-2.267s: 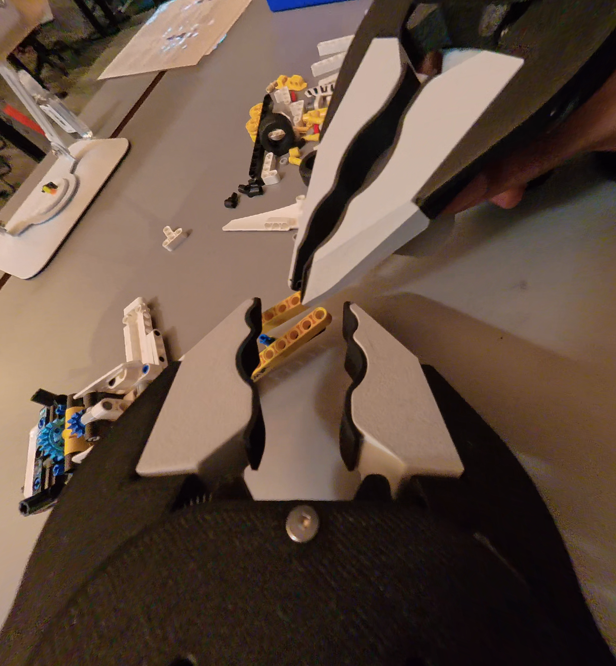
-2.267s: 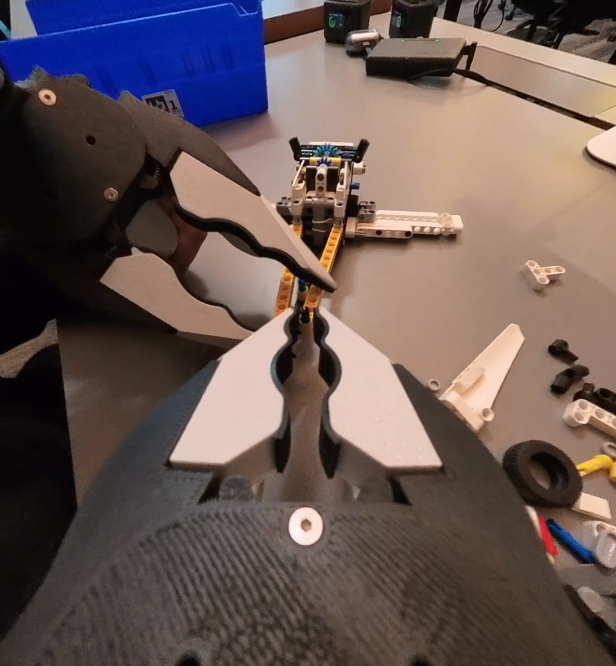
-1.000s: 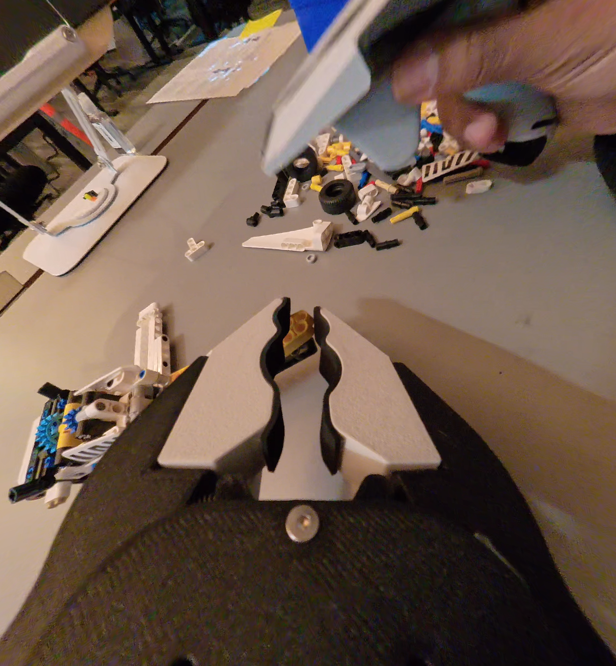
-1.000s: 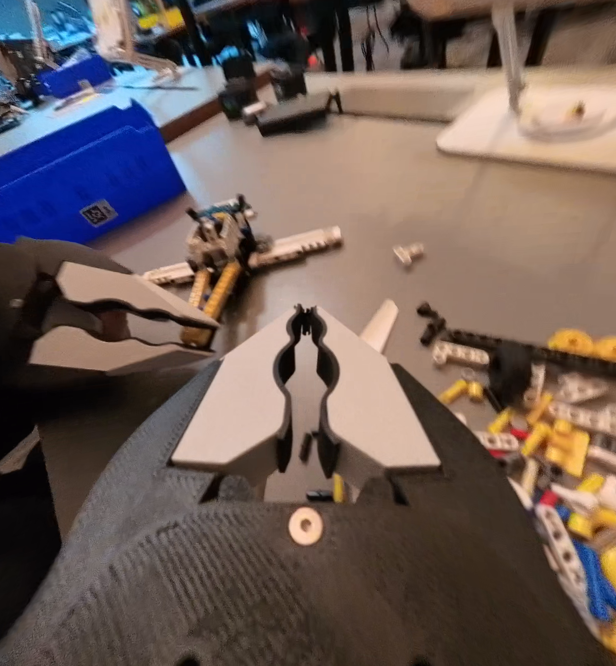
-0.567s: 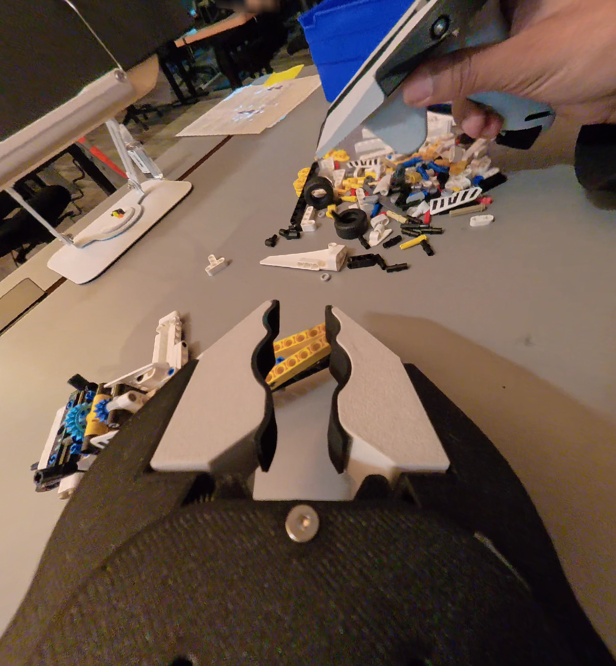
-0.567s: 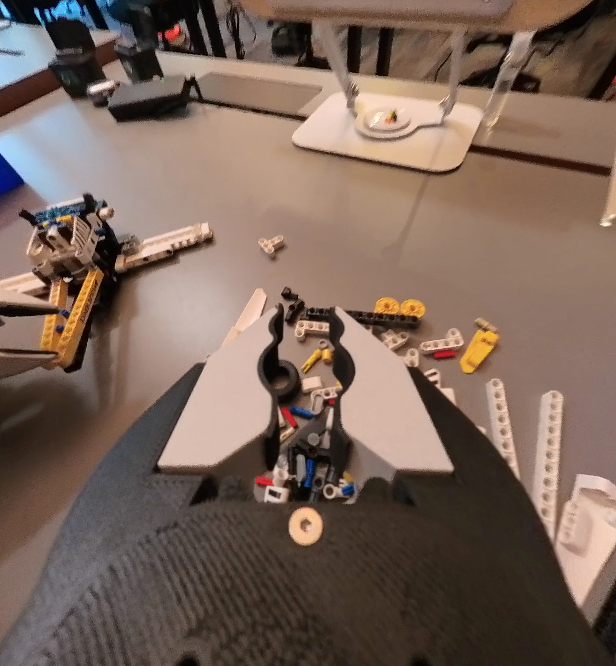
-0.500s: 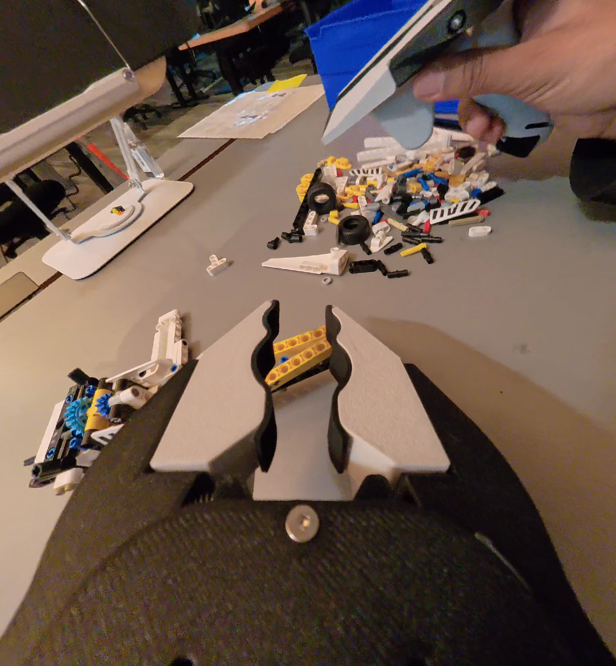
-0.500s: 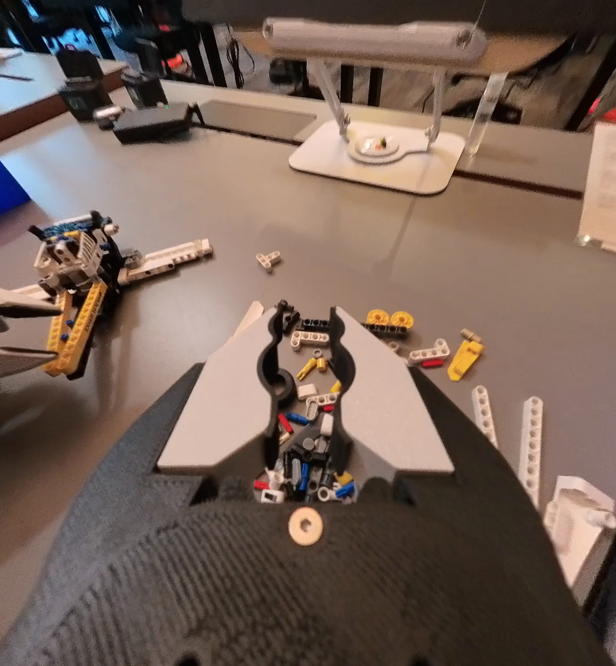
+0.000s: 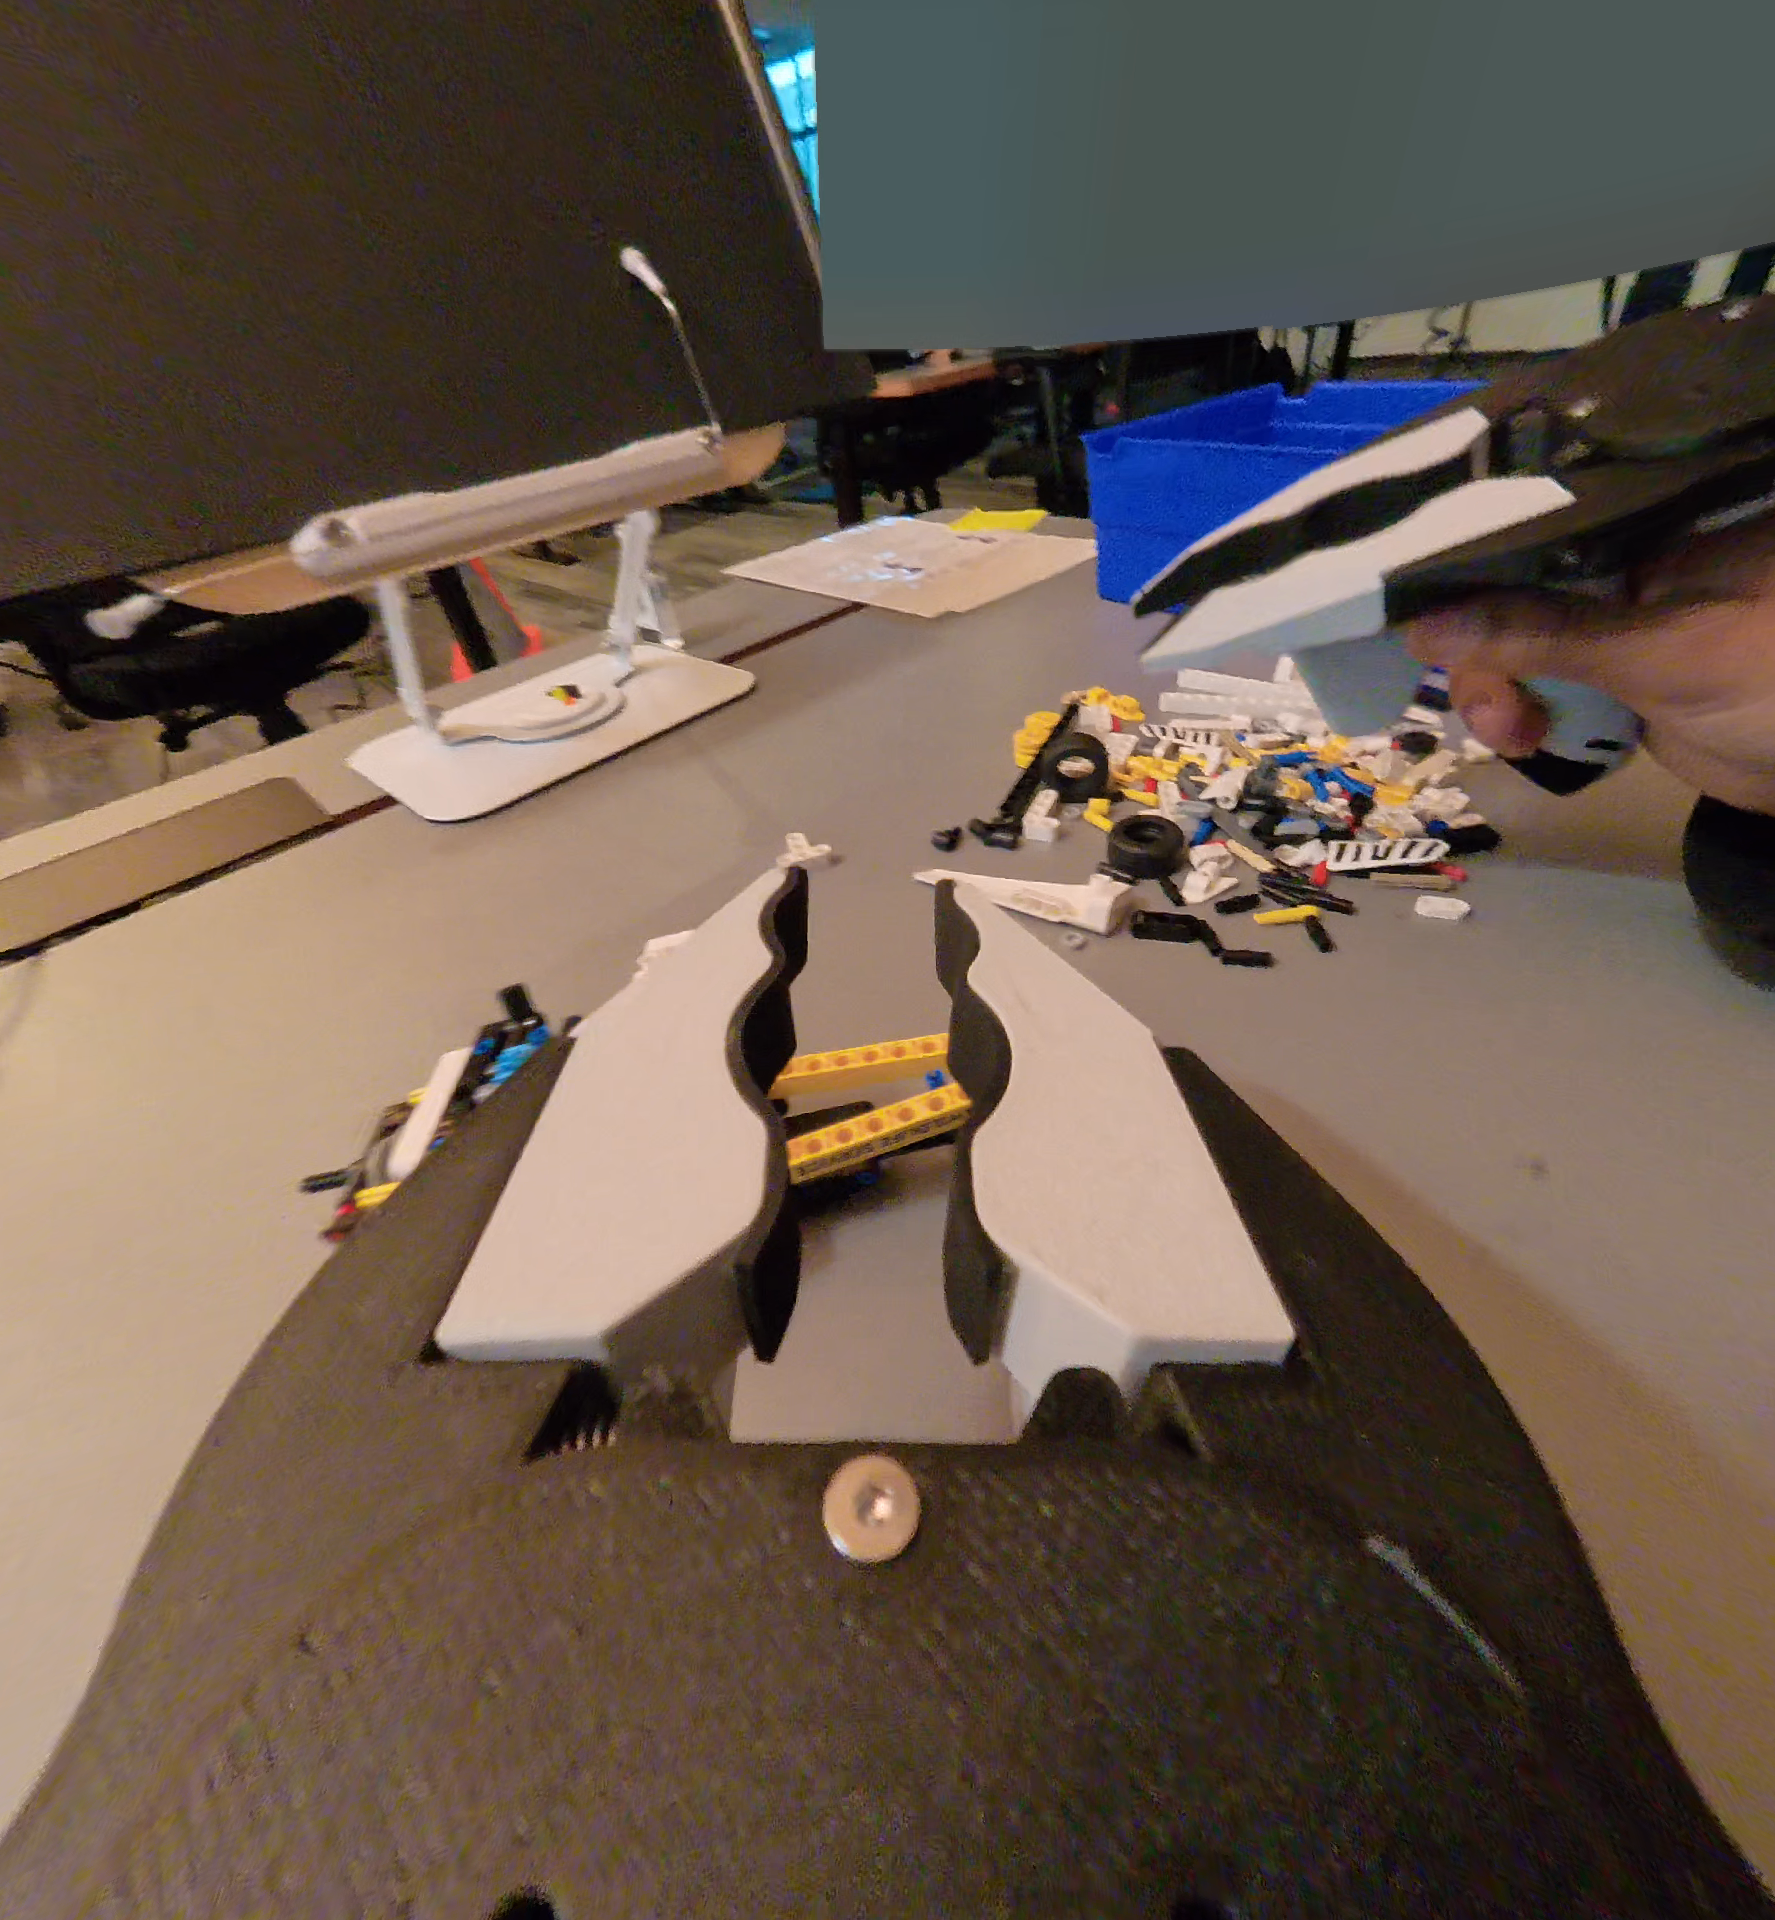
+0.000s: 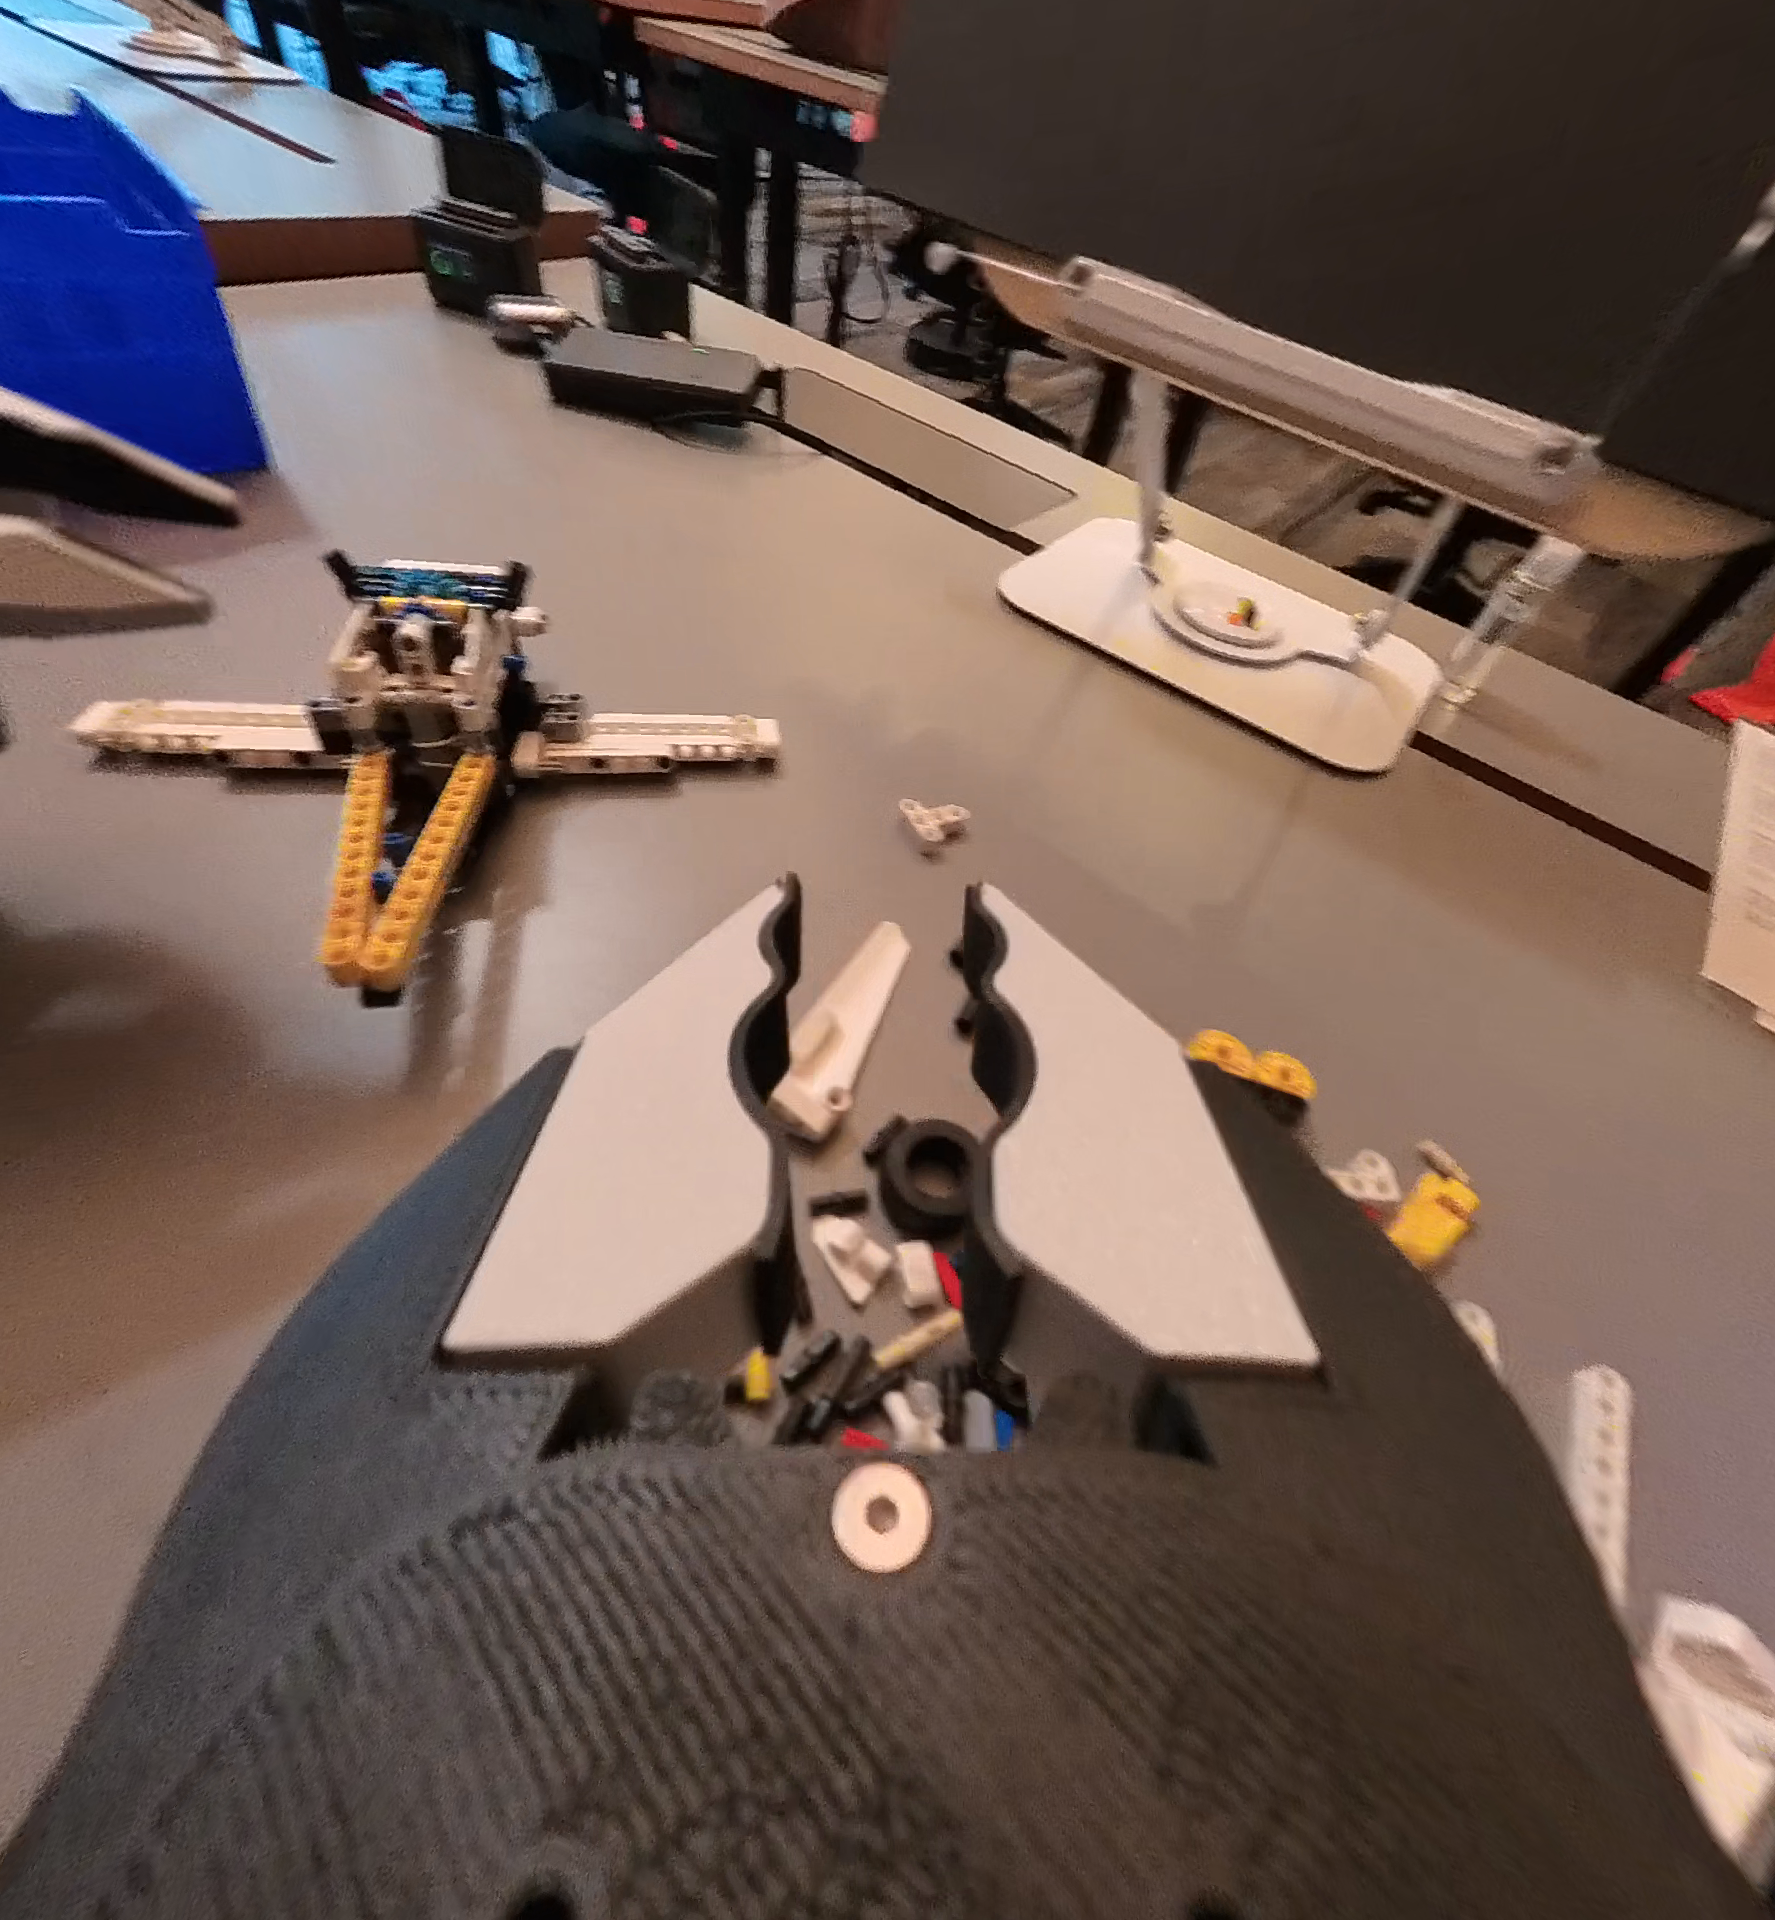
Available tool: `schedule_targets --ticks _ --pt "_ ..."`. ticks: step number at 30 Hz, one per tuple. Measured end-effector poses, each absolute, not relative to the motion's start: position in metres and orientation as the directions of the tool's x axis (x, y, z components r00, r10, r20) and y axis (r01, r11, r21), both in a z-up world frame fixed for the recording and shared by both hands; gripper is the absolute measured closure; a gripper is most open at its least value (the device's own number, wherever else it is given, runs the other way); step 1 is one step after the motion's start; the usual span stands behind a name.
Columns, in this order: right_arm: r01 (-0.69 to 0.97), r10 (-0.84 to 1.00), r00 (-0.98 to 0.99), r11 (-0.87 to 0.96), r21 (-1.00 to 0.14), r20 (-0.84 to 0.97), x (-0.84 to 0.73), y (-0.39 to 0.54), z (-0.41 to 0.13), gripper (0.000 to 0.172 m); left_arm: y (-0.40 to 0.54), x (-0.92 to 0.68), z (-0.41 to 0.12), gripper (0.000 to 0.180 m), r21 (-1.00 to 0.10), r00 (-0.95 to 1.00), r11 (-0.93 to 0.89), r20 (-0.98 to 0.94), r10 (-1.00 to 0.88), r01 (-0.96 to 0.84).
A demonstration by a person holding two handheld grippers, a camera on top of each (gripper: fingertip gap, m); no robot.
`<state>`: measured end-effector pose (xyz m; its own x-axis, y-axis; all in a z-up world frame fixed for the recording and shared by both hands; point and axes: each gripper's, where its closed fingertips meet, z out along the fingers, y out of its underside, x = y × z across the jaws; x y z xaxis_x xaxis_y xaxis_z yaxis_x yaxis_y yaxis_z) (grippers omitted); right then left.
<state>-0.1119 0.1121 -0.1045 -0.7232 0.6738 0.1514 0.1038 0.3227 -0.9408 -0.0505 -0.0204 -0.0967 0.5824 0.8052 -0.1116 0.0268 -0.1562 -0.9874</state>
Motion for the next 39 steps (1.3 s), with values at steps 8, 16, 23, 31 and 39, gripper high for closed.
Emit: schedule_targets --ticks 8,16,23,31,39 --pt "0.107 0.507 -0.86 0.283 -0.953 0.054 -0.08 0.048 -0.113 0.14 -0.073 -0.055 -0.1 0.163 -0.991 0.429 -0.111 -0.072 0.9 0.068" --pt "0.184 0.397 -0.916 0.297 -0.937 -0.054 -0.07 0.0 -0.121 0.135 -0.079 -0.061 -0.113 0.163 -0.989 0.445 -0.033 0.035 0.895 0.144" --pt "0.126 0.406 -0.914 0.32 -0.939 0.016 -0.08 -0.013 -0.129 0.14 -0.078 -0.06 -0.113 0.163 -0.989 0.456 -0.022 0.047 0.889 0.146" --pt "0.112 0.43 -0.902 0.277 -0.954 0.019 -0.084 0.004 -0.133 0.143 -0.075 -0.059 -0.114 0.163 -0.987 0.479 -0.027 0.053 0.876 0.158" --pt "0.077 0.241 -0.97 0.331 -0.941 0.005 -0.05 0.008 -0.132 0.136 -0.007 -0.028 -0.125 0.148 -0.973 0.757 -0.19 -0.024 0.653 0.132"
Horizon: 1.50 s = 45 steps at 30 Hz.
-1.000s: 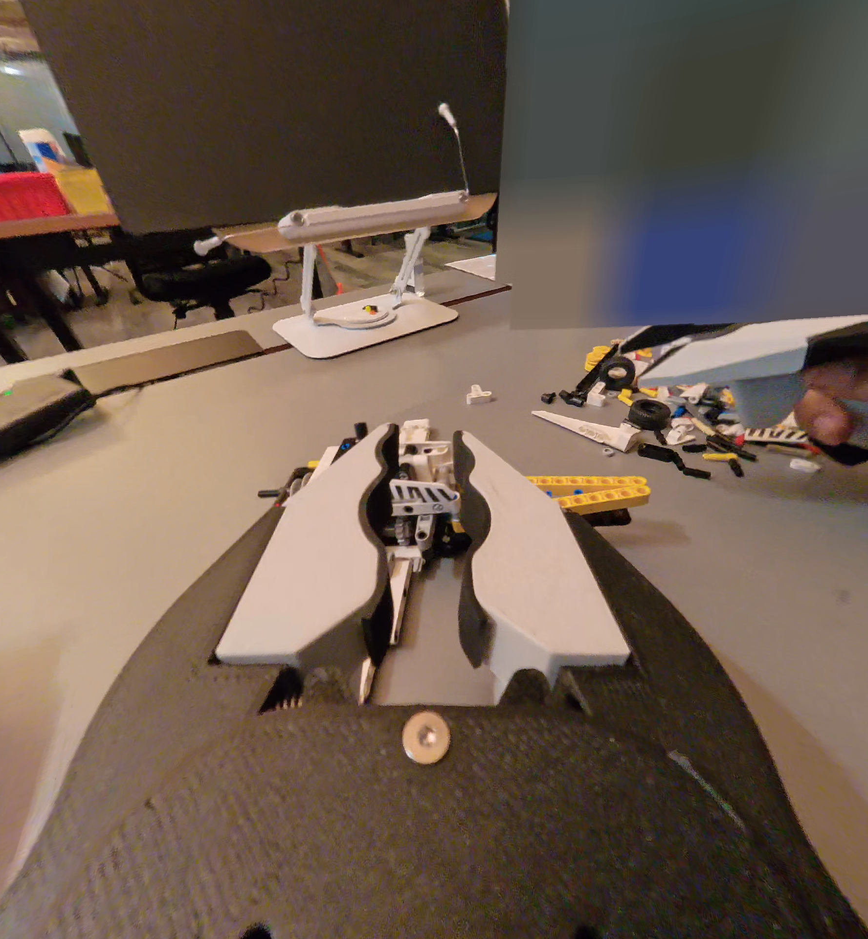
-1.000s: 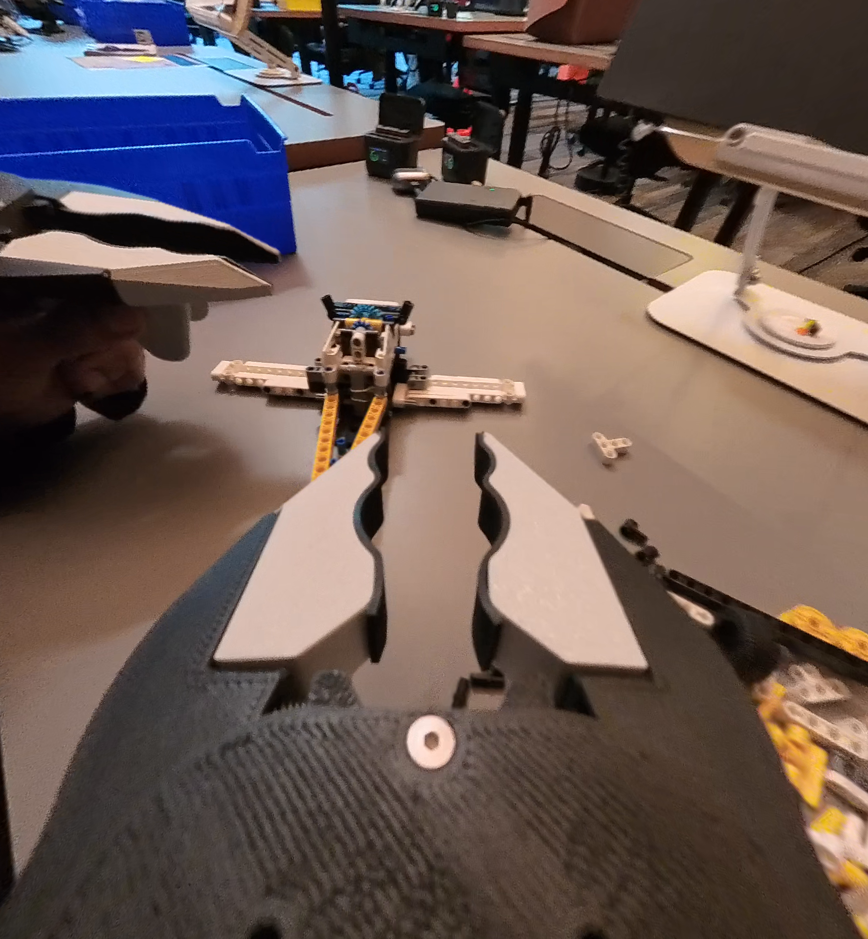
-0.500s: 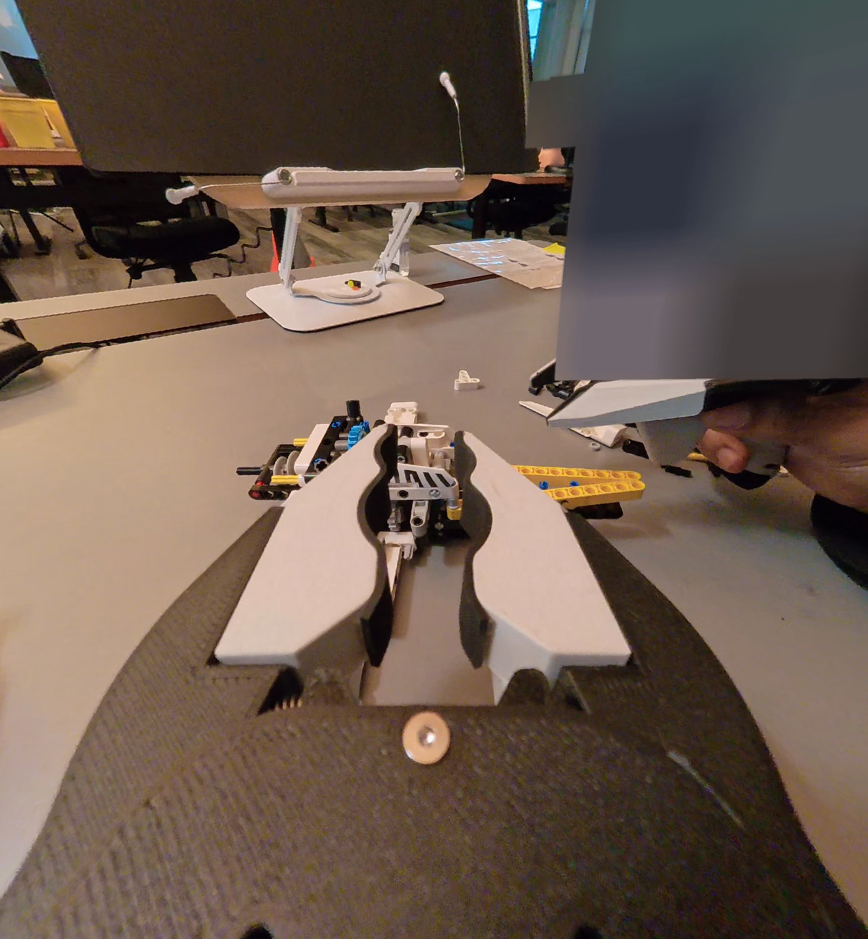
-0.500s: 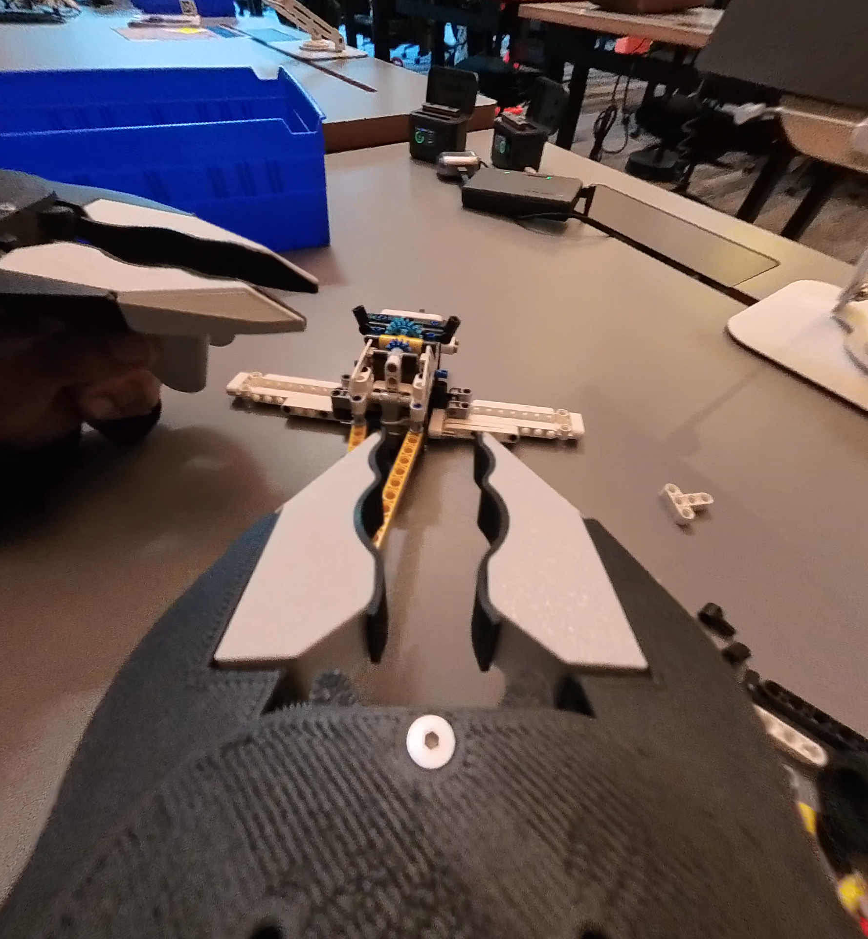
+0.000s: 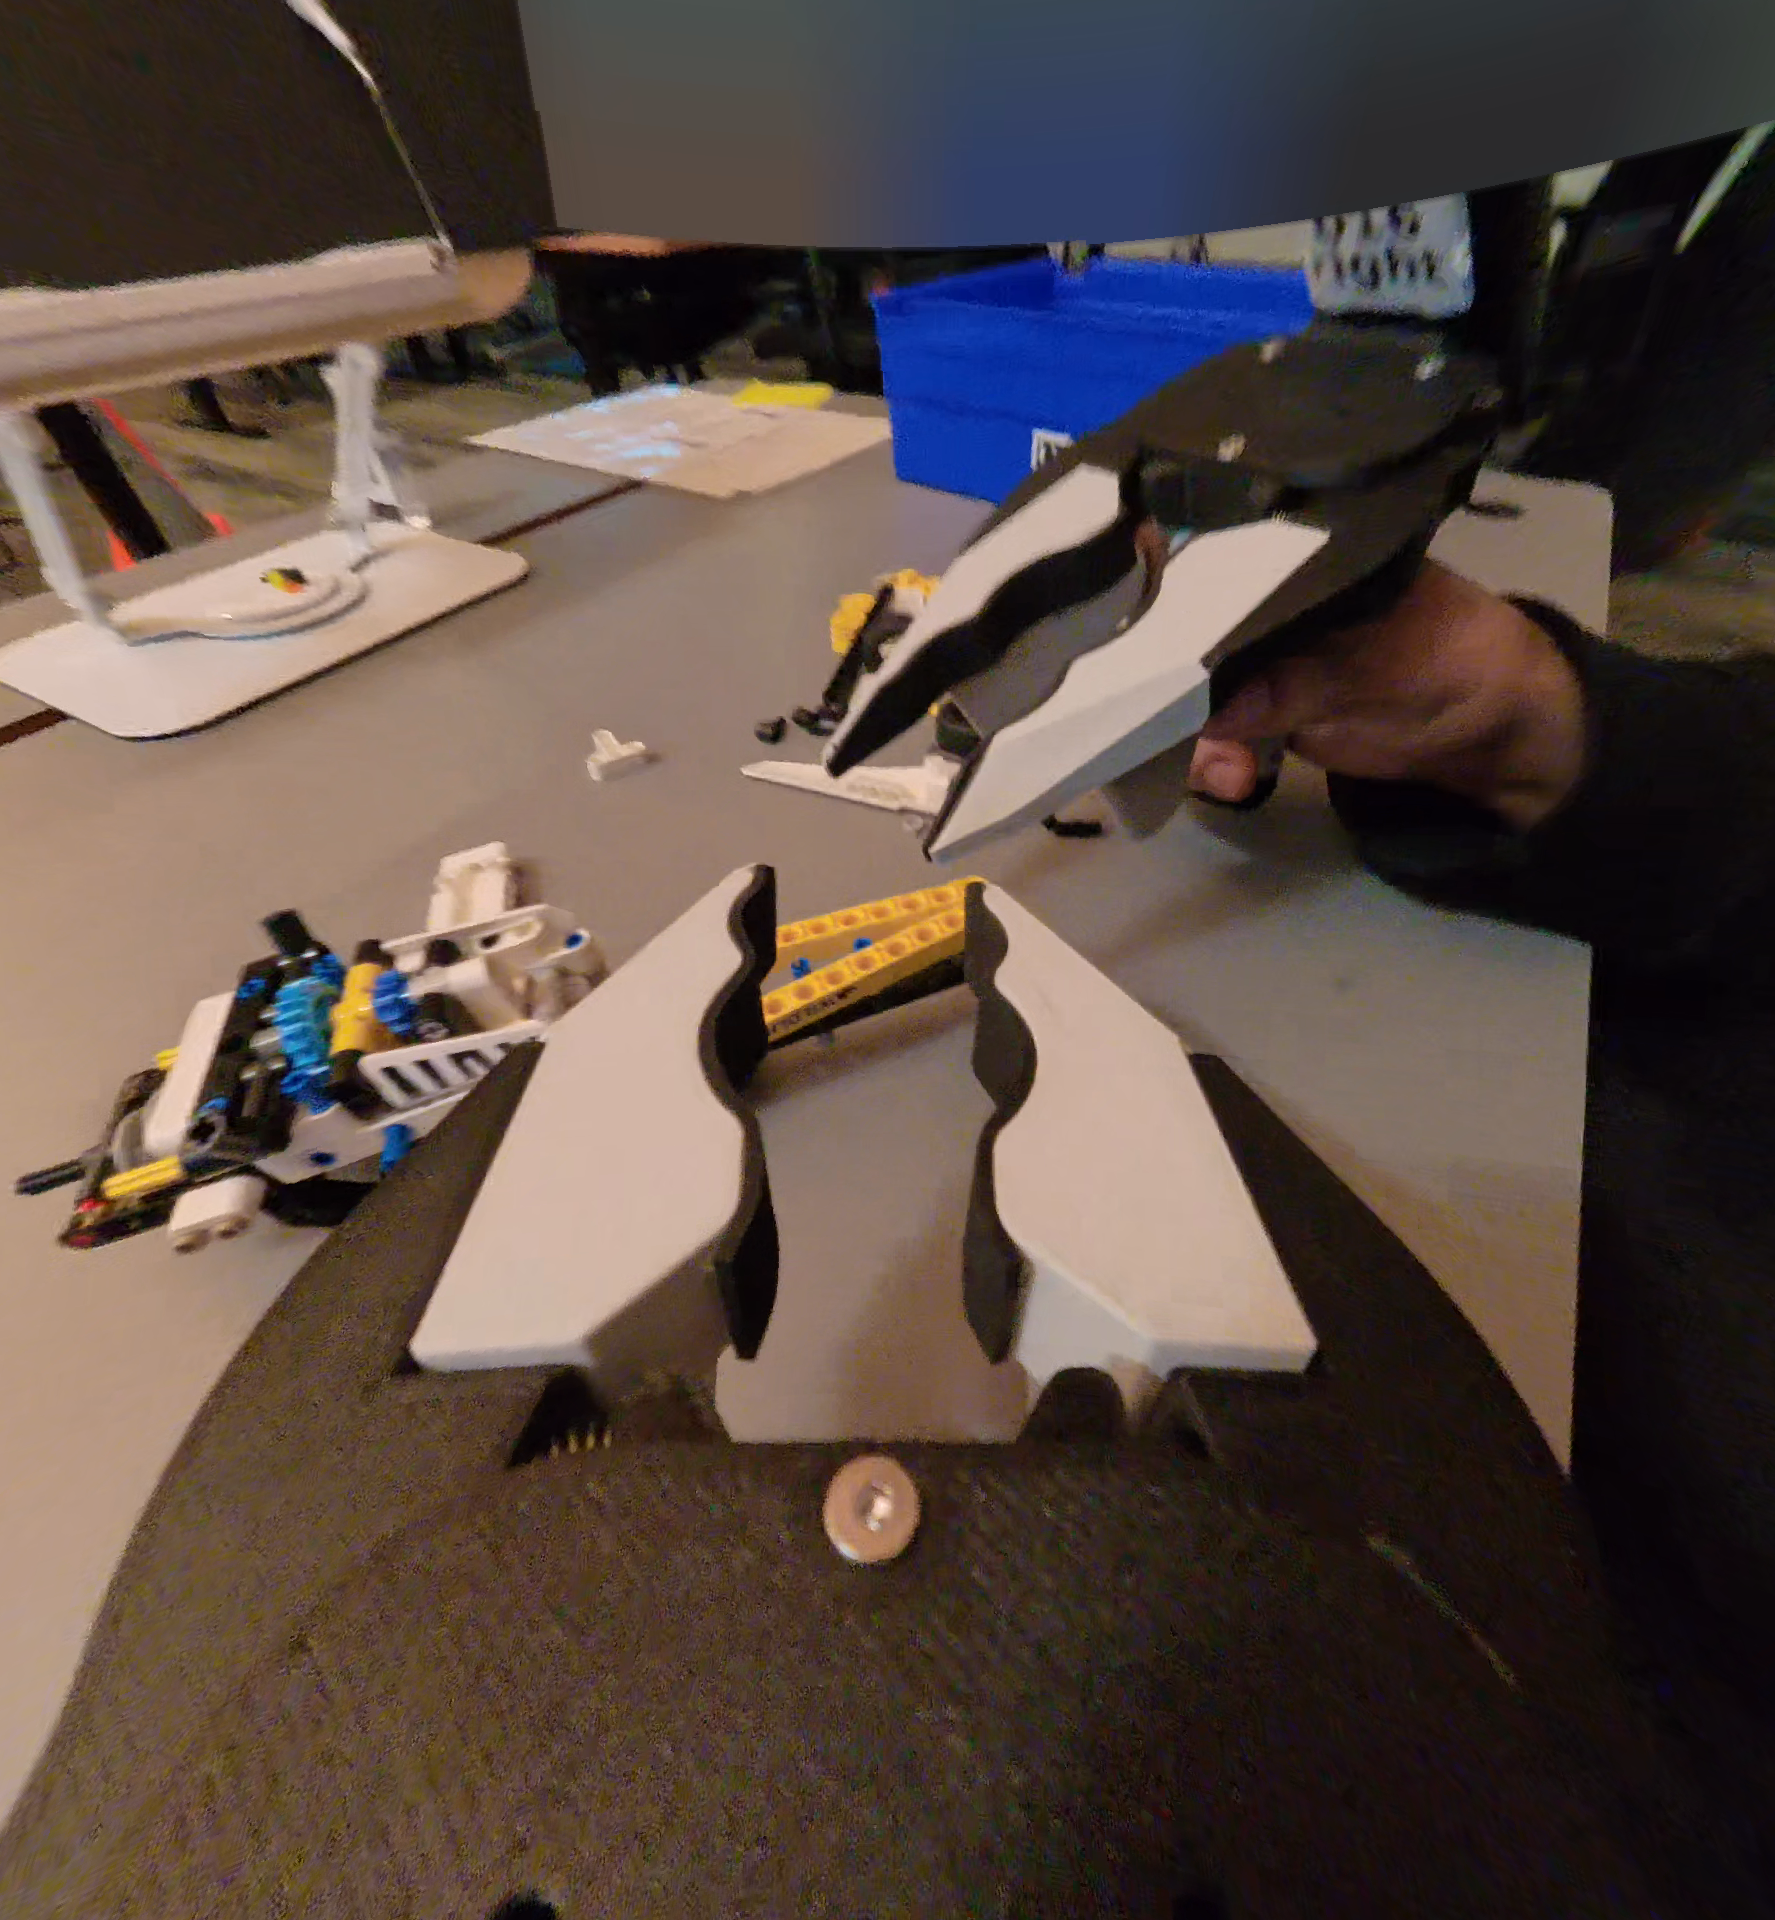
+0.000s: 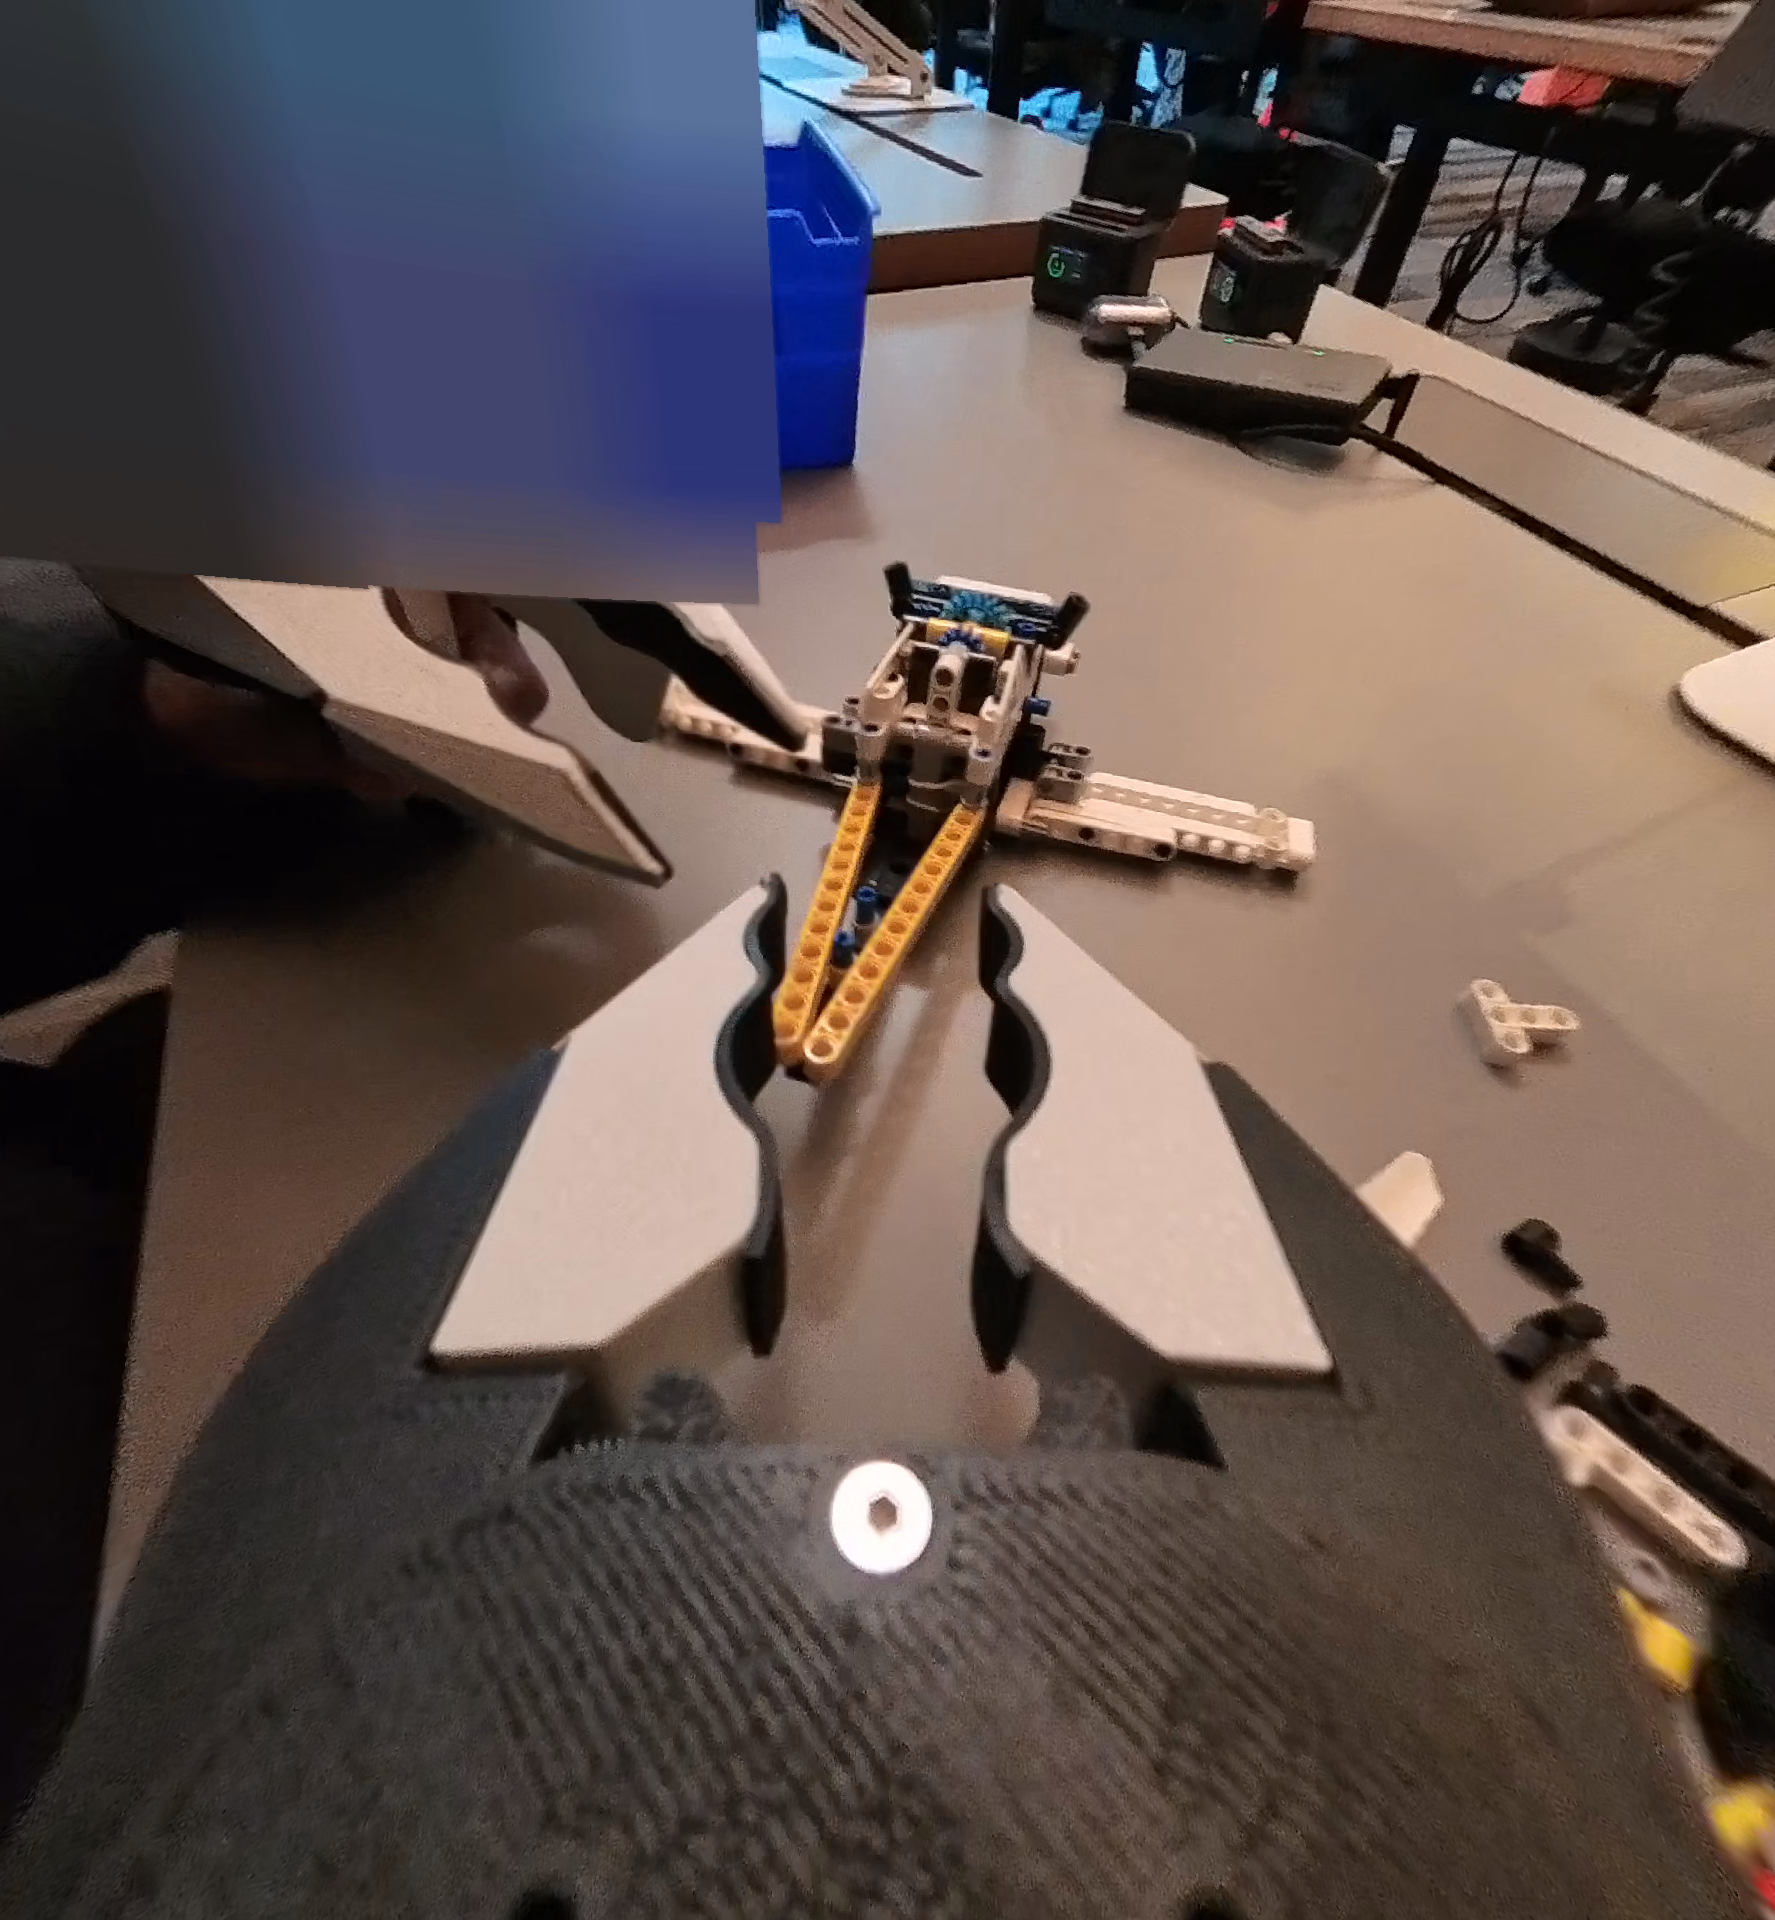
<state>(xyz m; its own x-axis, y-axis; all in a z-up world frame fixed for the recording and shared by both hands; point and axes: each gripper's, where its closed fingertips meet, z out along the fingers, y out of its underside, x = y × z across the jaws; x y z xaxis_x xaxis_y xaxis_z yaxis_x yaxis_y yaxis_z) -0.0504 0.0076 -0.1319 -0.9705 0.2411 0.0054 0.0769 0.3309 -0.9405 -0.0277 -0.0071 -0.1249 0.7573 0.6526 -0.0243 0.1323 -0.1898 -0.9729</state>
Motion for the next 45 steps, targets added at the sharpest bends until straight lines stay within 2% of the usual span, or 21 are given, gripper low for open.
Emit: schedule_targets --ticks 4,14,29,45 --pt "0.051 0.23 -0.972 0.398 -0.916 0.045 -0.049 0.016 -0.143 0.137 0.016 -0.015 -0.132 0.145 -0.959 0.824 -0.256 -0.046 0.564 0.121" --pt "0.099 0.252 -0.967 0.463 -0.881 0.024 -0.053 0.023 -0.158 0.138 0.038 -0.018 -0.169 0.14 -0.859 0.834 -0.471 -0.1 0.543 0.203" --pt "0.12 0.365 -0.925 0.541 -0.832 0.104 -0.075 0.037 -0.174 0.139 0.02 -0.005 -0.182 0.167 -0.811 0.855 -0.543 -0.111 0.507 0.217" --pt "0.122 0.414 -0.9 0.541 -0.832 0.137 -0.084 0.04 -0.174 0.141 -0.008 0.02 -0.18 0.164 -0.789 0.89 -0.527 0.052 0.454 0.315"
